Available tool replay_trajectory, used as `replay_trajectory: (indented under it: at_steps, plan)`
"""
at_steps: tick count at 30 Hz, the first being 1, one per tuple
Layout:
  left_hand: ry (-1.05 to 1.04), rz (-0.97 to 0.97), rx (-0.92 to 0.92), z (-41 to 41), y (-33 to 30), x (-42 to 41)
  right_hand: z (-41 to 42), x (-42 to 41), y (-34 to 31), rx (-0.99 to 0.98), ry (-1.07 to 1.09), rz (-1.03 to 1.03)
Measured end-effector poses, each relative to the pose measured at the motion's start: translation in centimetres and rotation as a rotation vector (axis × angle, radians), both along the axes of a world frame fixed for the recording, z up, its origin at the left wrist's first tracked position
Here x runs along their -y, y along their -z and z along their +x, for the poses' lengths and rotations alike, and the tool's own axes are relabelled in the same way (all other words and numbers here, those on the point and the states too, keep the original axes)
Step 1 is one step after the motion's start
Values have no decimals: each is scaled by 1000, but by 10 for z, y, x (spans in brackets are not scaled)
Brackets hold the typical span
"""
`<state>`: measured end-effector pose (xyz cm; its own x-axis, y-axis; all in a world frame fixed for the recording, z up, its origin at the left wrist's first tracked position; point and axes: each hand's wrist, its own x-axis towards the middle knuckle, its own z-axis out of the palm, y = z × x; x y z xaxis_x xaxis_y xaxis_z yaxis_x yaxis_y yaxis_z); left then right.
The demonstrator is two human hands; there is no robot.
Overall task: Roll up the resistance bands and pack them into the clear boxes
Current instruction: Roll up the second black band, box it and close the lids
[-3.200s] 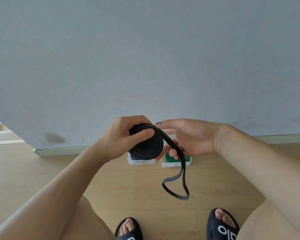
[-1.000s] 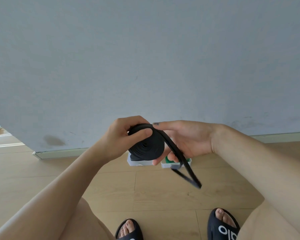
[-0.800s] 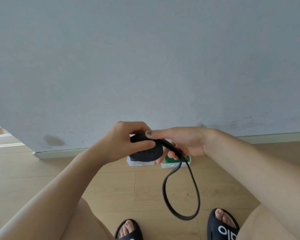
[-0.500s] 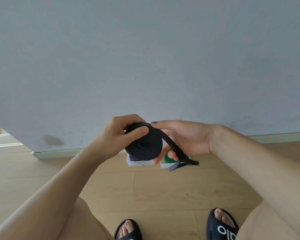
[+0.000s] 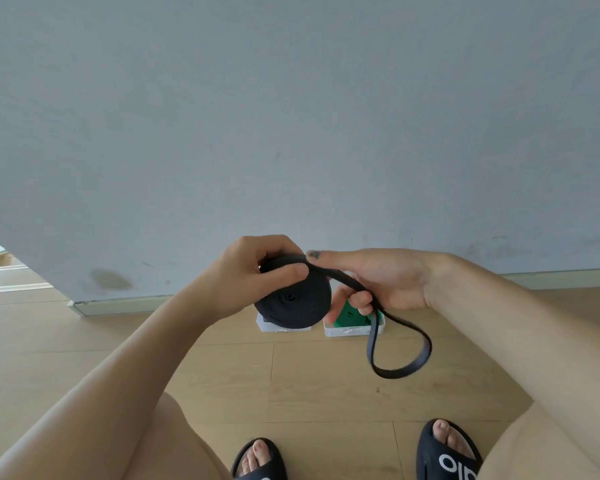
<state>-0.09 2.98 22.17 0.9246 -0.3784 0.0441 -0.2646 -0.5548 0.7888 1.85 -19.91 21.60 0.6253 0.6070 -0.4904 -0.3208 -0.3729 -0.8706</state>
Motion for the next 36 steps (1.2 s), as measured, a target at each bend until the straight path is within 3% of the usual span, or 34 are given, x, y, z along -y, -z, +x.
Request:
replay_trajectory:
  at_steps: [4, 8, 14, 17, 23, 30, 36]
  plan:
    - [62, 214, 34, -3, 2, 6, -5, -7, 7, 35, 11, -65]
    - [-1, 101, 69, -1, 2, 3, -2, -4, 3, -56, 48, -8]
    - [-31, -129, 76, 0, 1, 4, -7, -5, -4, -210, -83, 172]
    - [-5, -118, 70, 1, 1, 0, -9, -8, -6, -161, -41, 170]
    - [98, 143, 73, -3, 5, 3, -11, -11, 0, -27, -83, -65]
    - [31, -73, 41, -2, 1, 0, -8, 2, -10, -85, -75, 109]
    - [85, 115, 39, -3, 3, 8, -4, -5, 3, -2, -60, -69]
